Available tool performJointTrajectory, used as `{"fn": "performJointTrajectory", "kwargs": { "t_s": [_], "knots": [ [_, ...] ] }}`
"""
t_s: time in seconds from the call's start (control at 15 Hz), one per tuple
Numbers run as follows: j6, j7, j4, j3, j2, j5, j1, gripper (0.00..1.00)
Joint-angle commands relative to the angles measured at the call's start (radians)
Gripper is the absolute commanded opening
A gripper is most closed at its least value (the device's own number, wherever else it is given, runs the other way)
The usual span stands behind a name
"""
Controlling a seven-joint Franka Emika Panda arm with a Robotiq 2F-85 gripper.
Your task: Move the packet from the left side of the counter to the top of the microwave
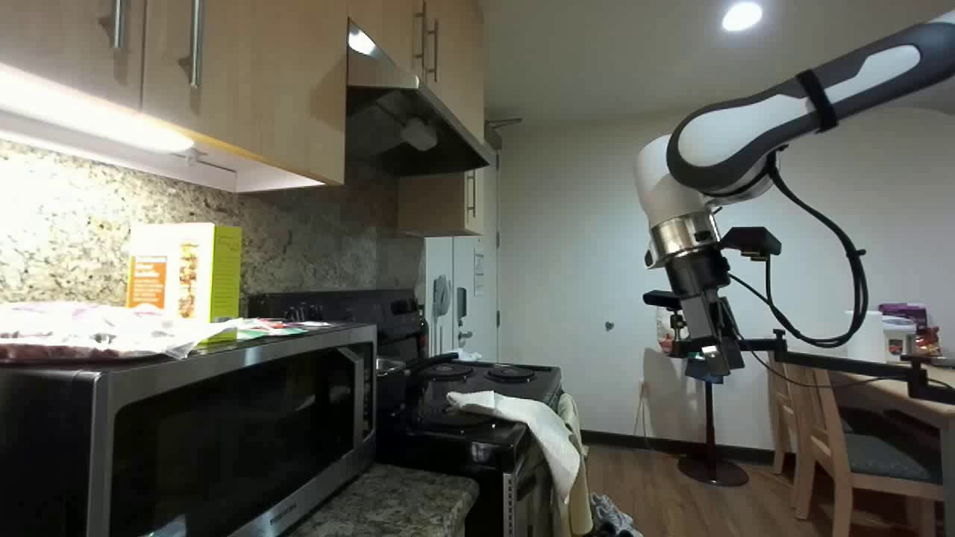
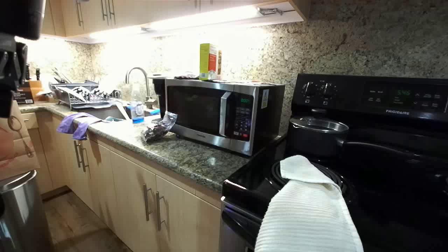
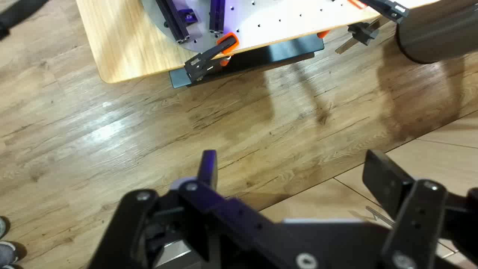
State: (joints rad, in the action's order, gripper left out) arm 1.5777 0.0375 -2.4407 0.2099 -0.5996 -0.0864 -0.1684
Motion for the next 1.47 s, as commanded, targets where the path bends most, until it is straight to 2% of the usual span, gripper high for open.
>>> {"fn": "performJointTrajectory", "kwargs": {
  "t_s": [0.0, 0.27, 0.53, 1.0, 1.4],
  "knots": [
    [-0.001, 0.004, 0.001, -0.008, 0.002, 0.004, -0.009, 1.0],
    [0.053, 0.044, 0.037, -0.02, 0.063, 0.024, 0.036, 1.0],
    [0.164, 0.063, 0.095, -0.062, 0.168, 0.043, 0.104, 1.0],
    [0.364, 0.033, 0.297, -0.153, 0.452, 0.09, 0.181, 1.0],
    [0.459, 0.031, 0.433, -0.237, 0.639, 0.154, 0.234, 1.0]
  ]
}}
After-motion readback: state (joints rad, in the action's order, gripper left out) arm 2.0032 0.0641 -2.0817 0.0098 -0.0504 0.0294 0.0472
